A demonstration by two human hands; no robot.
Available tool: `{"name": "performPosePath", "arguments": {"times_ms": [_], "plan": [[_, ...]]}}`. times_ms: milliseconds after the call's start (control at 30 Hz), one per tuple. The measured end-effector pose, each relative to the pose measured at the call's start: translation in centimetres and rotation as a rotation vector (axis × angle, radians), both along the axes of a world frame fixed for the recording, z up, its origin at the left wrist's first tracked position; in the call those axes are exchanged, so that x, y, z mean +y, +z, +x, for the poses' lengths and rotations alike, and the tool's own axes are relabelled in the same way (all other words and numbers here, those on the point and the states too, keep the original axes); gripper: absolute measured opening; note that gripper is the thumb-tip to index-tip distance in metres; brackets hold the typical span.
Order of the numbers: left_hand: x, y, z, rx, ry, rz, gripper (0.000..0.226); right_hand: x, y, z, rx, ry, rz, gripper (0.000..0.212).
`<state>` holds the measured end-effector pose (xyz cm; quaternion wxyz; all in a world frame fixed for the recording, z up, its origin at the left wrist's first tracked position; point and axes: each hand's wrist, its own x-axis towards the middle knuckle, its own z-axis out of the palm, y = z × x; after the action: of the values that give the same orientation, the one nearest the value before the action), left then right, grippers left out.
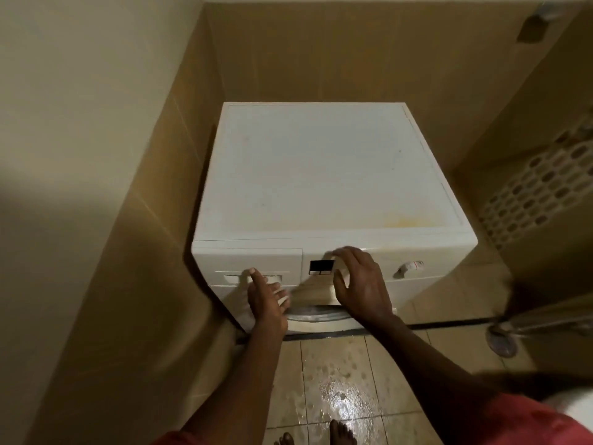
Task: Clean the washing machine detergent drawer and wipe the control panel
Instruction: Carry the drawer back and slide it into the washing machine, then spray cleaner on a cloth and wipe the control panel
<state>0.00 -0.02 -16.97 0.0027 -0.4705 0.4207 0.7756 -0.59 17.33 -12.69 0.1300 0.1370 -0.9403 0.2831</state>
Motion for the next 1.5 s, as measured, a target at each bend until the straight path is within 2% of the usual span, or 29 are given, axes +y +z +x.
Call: {"name": "performPosePath", "arguments": {"times_ms": [267,567,733,933,1100,1233,1500], "plan": [[8.5,0.9,1.9,0.006,-0.427,0.007,0.050,9.1,-1.2,6.4,-0.184,-0.209,0.070,0.029],[21.5,3.2,5.0,0.081,-0.783,-0.070,0.033,22.4,-0.8,13.5,-0.294,-0.484,0.006,0.023],[30.2,3.3,8.0,0.107,-0.991,-0.144,0.041,30.2,-0.6,19.9,-0.344,-0.593,-0.028,0.024],[41.8,4.3,13.3,0.163,-1.246,-0.134,0.037,38.9,-2.1,29.3,-0.466,-0.749,-0.055,0.019],[47.2,4.4,16.4,0.214,-1.426,-0.139,0.031,43.3,-3.2,35.2,-0.596,-0.929,-0.090,0.022],[50.3,3.8,18.0,0.261,-1.563,-0.151,0.040,45.7,-3.9,38.2,-0.683,-1.048,-0.166,0.021],[57.1,1.9,18.9,0.394,-1.858,-0.096,0.089,49.6,-3.9,39.8,-0.706,-1.240,-0.236,0.019]]}}
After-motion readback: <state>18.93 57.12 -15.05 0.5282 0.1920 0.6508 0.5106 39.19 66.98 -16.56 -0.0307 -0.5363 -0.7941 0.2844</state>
